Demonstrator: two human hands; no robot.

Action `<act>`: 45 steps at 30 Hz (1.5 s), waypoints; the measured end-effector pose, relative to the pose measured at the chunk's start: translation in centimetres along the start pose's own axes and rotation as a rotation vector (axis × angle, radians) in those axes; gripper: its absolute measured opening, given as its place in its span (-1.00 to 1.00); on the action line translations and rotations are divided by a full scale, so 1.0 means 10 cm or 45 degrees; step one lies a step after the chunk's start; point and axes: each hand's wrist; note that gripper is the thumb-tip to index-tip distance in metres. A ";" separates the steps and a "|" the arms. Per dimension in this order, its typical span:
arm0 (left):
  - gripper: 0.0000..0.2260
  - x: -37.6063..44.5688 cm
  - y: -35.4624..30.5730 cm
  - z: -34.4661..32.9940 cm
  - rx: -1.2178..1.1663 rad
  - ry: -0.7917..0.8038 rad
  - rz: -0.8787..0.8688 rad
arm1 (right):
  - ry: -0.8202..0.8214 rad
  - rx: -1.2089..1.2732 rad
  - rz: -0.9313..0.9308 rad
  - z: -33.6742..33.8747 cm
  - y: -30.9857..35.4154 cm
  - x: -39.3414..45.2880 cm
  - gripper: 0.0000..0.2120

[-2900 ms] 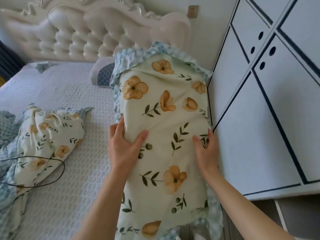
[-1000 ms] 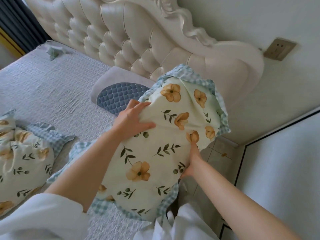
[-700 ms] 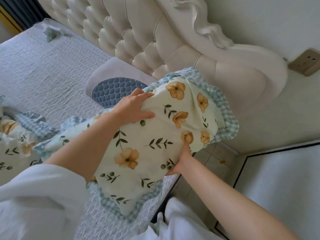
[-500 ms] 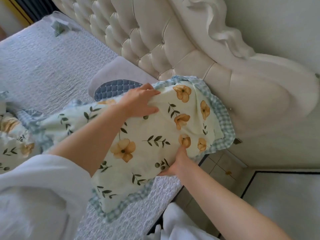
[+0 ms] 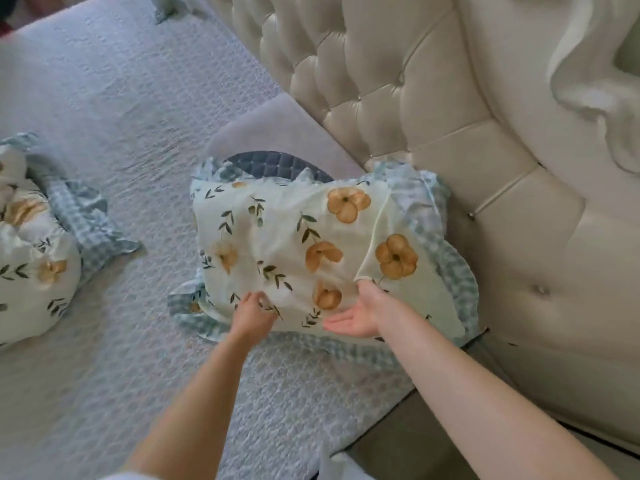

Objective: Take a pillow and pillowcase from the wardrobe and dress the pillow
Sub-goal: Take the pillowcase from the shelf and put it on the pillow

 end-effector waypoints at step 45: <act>0.26 0.48 -0.92 -0.19 -1.187 -0.083 0.243 | -0.929 -2.131 1.447 0.14 1.75 0.16 -0.24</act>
Point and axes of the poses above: each hand's wrist, its own x-axis towards the middle knuckle, its own z-axis out of the back of the hand, y = z × x, and after that the axes turned 4 degrees about -y, right-handed
